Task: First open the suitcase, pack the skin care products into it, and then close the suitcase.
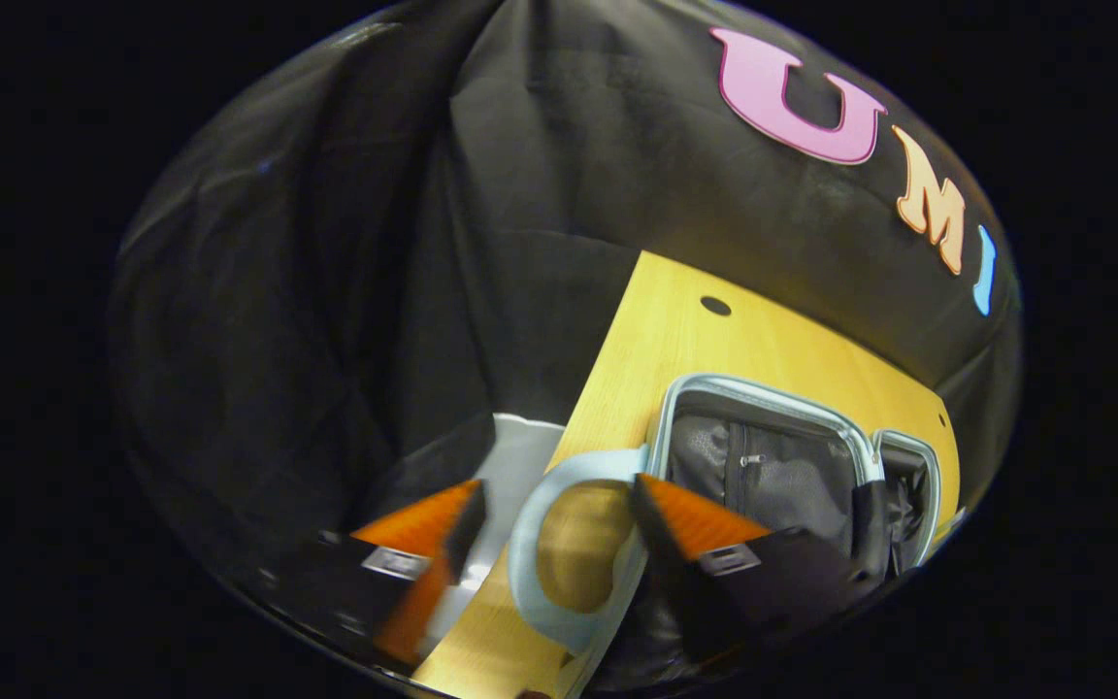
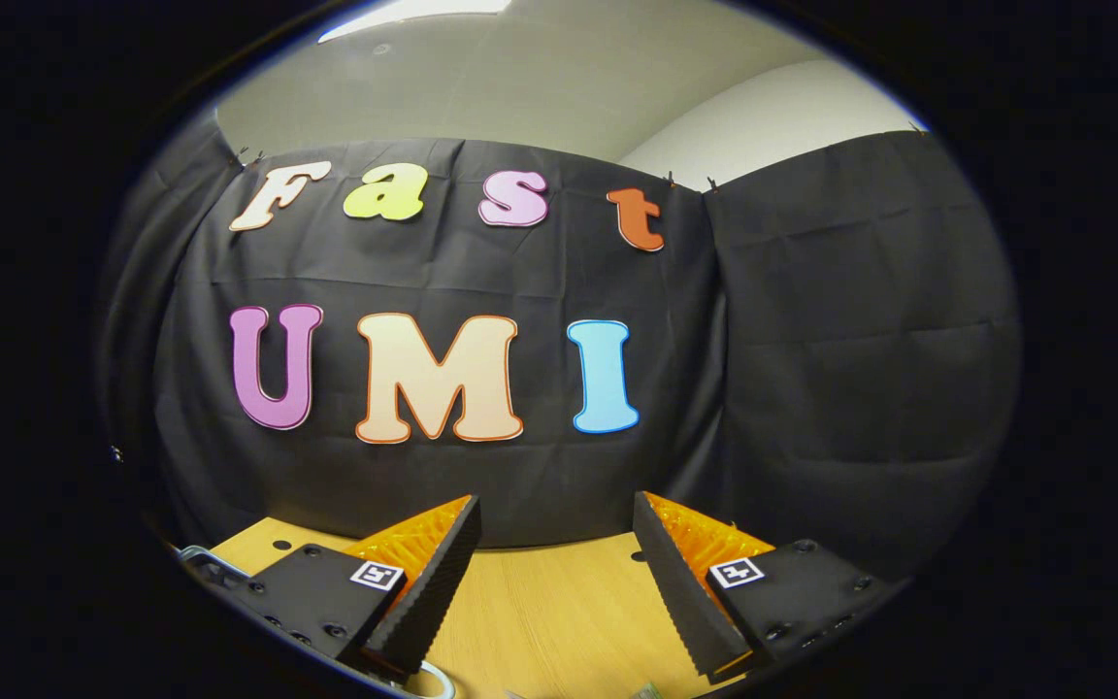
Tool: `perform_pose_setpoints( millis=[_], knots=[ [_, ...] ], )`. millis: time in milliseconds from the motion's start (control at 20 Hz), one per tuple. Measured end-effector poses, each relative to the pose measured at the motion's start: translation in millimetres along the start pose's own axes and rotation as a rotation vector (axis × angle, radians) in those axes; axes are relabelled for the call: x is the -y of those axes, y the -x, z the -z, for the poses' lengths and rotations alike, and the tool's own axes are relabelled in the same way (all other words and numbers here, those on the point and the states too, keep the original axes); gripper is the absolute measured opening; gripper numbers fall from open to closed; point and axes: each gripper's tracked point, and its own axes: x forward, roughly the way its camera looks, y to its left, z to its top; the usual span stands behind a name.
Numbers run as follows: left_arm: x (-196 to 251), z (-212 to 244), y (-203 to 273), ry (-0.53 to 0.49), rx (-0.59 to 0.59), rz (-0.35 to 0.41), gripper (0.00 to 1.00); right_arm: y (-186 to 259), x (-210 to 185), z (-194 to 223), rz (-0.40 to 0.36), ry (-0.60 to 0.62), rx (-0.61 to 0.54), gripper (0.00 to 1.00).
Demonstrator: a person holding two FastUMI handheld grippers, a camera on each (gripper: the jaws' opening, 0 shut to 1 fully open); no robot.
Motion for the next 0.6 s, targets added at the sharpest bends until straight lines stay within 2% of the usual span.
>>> perform_pose_setpoints(
  millis=[50, 250, 400, 500, 600],
  knots=[
    [2, -16, 10, 0.012, 0.073, -0.017, 0.96, -1, 0, 0, -0.007, 0.005, 0.002, 0.98],
    [31, -72, 71, 0.010, 0.357, -0.079, 0.95, -1, 2, -1, -0.071, 0.016, 0.019, 1.00],
    [60, -100, 135, -0.002, 0.491, -0.112, 0.95, -1, 13, 1, -0.115, 0.018, 0.014, 0.98],
    [93, -111, 169, -0.001, 0.559, -0.107, 0.95, 0, 27, 3, -0.129, 0.015, 0.010, 1.00],
    [136, -116, 197, -0.018, 0.606, -0.063, 0.94, 2, 39, 8, -0.151, 0.009, 0.007, 0.98]
  ],
)
